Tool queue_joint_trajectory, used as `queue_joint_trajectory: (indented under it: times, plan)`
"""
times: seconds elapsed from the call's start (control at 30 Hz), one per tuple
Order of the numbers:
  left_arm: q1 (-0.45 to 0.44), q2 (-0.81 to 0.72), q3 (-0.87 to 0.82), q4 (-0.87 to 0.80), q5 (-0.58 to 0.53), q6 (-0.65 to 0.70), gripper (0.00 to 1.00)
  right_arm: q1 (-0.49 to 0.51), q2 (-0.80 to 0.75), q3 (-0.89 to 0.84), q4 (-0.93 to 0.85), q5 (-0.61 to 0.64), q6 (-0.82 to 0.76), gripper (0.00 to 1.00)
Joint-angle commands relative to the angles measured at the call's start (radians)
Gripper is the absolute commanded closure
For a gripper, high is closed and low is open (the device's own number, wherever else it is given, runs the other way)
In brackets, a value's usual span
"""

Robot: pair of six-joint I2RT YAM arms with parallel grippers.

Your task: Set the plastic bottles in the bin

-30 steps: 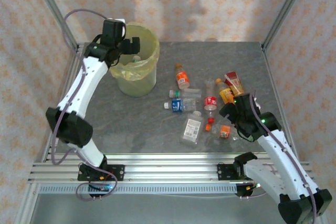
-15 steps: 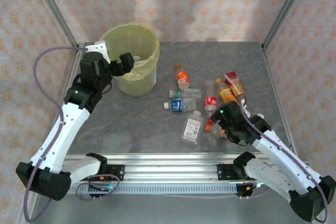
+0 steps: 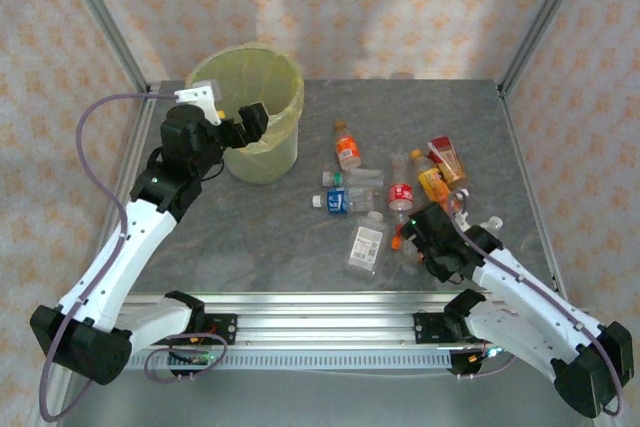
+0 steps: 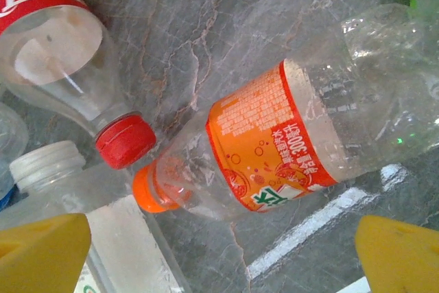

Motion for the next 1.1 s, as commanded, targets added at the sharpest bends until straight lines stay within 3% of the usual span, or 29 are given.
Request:
queue_joint_trajectory:
  times: [0.0, 0.27, 1.07]
  plan:
    - [-0.011, 0.017, 0.008, 0.037, 0.024, 0.008, 0.0, 0.008, 0.036, -0.015, 0.036, 0.062, 0.051, 0.01]
    - [-0.019, 0.017, 0.013, 0.032, 0.018, 0.022, 0.0, 0.006, 0.15, -0.001, 0.079, 0.124, 0.075, 0.01]
    - [-0.026, 0.013, 0.019, 0.004, 0.008, 0.032, 0.0, -0.083, 0.305, -0.045, 0.238, 0.173, 0.021, 0.01]
